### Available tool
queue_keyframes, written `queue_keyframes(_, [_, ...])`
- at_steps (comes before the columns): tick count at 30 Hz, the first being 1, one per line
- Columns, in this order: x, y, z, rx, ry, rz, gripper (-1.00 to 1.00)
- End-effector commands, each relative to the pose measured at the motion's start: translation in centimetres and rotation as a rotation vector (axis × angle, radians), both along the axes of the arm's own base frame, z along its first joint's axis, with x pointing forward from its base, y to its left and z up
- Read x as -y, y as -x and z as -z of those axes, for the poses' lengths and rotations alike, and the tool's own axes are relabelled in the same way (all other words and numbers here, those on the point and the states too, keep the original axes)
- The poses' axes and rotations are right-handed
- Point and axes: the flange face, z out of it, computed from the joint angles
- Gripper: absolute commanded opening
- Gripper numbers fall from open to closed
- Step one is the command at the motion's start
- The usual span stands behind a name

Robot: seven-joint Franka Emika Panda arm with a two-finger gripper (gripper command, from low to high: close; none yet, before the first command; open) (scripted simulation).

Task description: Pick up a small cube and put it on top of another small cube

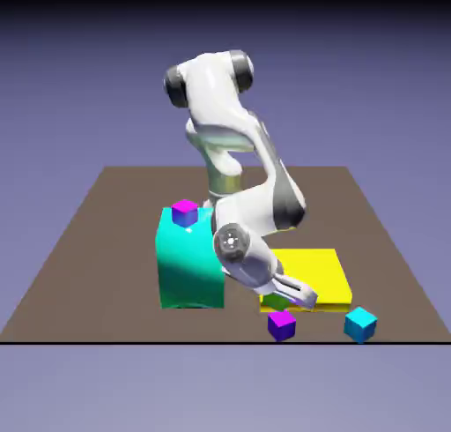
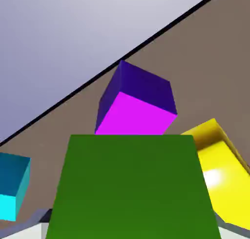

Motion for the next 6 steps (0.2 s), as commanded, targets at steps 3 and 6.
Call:
queue_keyframes(3, [-1.4,1.9,4.1,0.0,0.002,-0.002,-1.0])
queue_keyframes(6, [-0.9,1.1,2.5,0.0,0.002,-0.001,1.0])
